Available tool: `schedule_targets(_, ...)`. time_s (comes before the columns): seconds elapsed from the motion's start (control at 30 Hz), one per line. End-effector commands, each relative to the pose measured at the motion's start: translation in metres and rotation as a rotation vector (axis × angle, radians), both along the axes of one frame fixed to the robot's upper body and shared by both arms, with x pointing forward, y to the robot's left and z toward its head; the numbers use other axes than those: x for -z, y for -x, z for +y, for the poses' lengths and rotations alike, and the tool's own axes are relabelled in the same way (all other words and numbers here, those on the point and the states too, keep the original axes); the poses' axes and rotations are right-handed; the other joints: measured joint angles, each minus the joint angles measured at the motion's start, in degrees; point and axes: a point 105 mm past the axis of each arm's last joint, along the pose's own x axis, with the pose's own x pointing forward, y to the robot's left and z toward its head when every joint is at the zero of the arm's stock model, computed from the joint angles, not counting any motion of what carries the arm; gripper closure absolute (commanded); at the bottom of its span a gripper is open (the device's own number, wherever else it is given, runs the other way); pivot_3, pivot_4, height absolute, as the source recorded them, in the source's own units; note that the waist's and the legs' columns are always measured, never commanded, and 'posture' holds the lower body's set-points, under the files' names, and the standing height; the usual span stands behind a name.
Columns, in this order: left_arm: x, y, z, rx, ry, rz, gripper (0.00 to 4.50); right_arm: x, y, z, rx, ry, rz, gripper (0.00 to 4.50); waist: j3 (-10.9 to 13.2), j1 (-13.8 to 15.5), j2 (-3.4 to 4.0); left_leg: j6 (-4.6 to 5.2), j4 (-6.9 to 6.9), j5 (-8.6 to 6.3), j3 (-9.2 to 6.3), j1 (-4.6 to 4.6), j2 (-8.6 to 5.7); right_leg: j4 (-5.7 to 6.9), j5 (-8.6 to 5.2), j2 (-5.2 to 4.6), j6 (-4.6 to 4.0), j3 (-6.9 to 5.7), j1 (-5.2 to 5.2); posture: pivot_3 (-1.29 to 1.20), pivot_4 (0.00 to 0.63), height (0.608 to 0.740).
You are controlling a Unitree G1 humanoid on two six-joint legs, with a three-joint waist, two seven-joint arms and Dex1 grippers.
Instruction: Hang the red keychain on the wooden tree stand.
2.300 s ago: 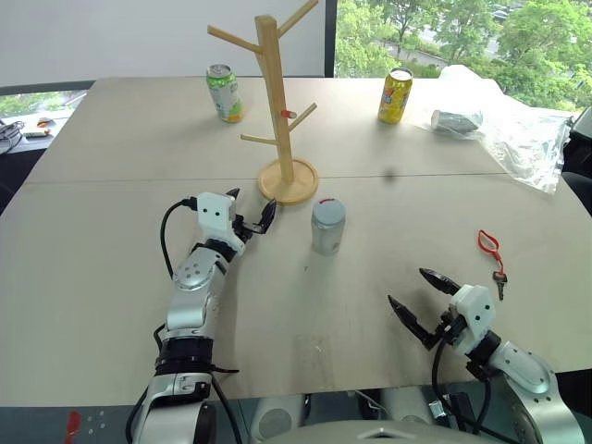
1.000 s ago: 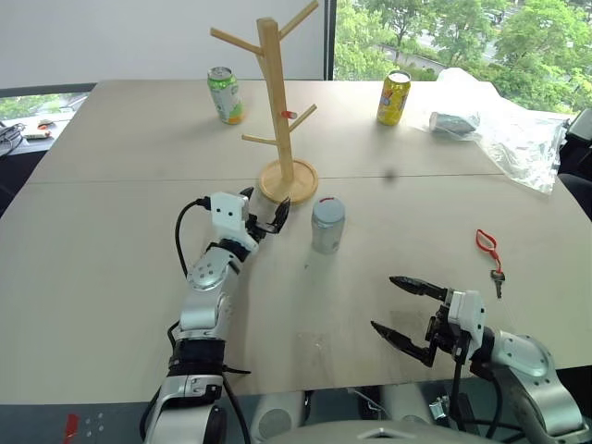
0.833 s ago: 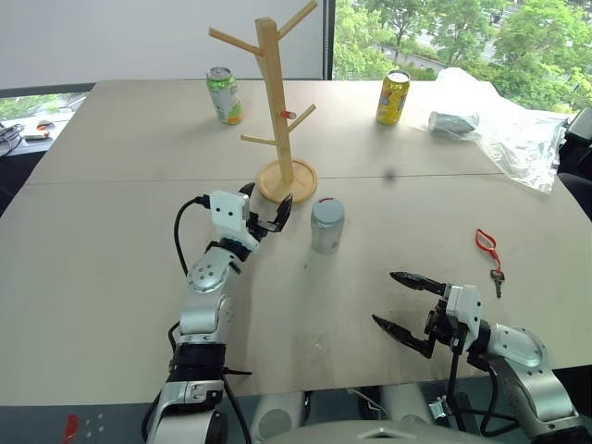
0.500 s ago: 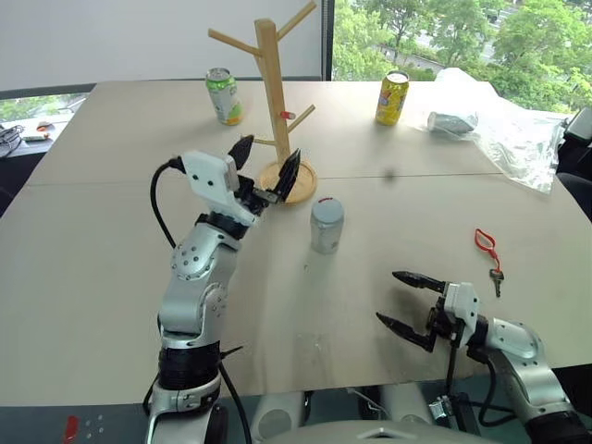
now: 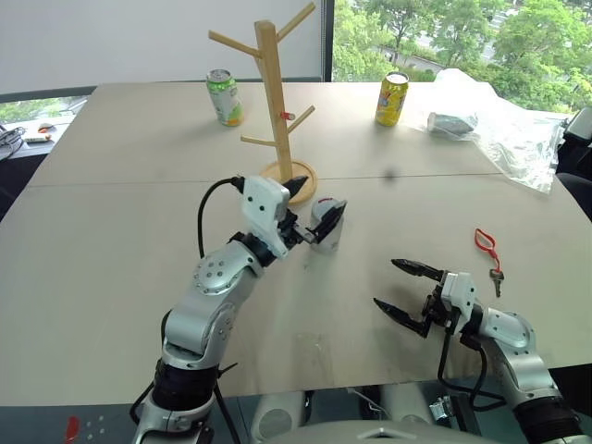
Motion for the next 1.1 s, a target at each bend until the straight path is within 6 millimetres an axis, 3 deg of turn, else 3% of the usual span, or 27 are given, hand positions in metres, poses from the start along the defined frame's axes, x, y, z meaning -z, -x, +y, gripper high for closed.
schedule_targets(0.03, 0.0, -0.001, -0.004, 0.023, -0.011, -0.005, 0.03, -0.014, -0.001, -0.003, 0.023, -0.011, -0.066, 0.0, 0.0, 0.0, 0.05, 0.0, -0.01, 0.0, 0.0, 0.0, 0.0, 0.0, 0.0, 0.0, 0.0, 0.01, -0.01, 0.0, 0.15, 0.74)
schedule_targets(0.47, 0.044, -0.014, -0.008, 0.012, -0.118, 0.125, 0.03, -0.026, 0.001, -0.001, 0.056, -0.023, -0.098, 0.0, 0.1, 0.0, 0.15, 0.0, -0.05, -0.01, 0.02, 0.0, 0.01, -0.01, -0.03, -0.04, 0.04, 0.03, -0.04, 0.0, 0.15, 0.74)
schedule_targets(0.8, 0.063, -0.016, -0.011, 0.013, -0.19, 0.15, 0.03, -0.032, 0.001, 0.0, 0.059, -0.037, -0.108, 0.0, 0.1, 0.0, 0.2, -0.01, -0.11, -0.01, 0.04, 0.0, 0.02, -0.03, -0.03, -0.09, 0.04, 0.04, -0.08, 0.0, 0.15, 0.74)
schedule_targets(0.9, 0.062, -0.015, -0.012, 0.016, -0.178, 0.14, 0.91, -0.033, 0.001, 0.001, 0.059, -0.039, -0.108, 0.0, 0.1, 0.0, 0.22, -0.01, -0.13, -0.01, 0.04, 0.0, 0.02, -0.04, -0.03, -0.11, 0.04, 0.04, -0.09, 0.0, 0.15, 0.74)
schedule_targets(1.0, 0.062, -0.017, -0.013, 0.006, -0.17, 0.143, 2.41, -0.034, 0.0, 0.001, 0.059, -0.039, -0.109, 0.0, 0.1, 0.0, 0.23, -0.01, -0.15, -0.02, 0.04, 0.0, 0.03, -0.06, -0.04, -0.15, 0.04, 0.04, -0.09, 0.0, 0.15, 0.74)
schedule_targets(1.1, 0.063, -0.02, -0.011, -0.017, -0.173, 0.141, 2.49, -0.034, -0.001, 0.001, 0.06, -0.037, -0.112, 0.0, 0.1, 0.0, 0.24, -0.01, -0.16, -0.02, 0.04, -0.01, 0.03, -0.07, -0.04, -0.15, 0.04, 0.03, -0.1, 0.0, 0.15, 0.74)
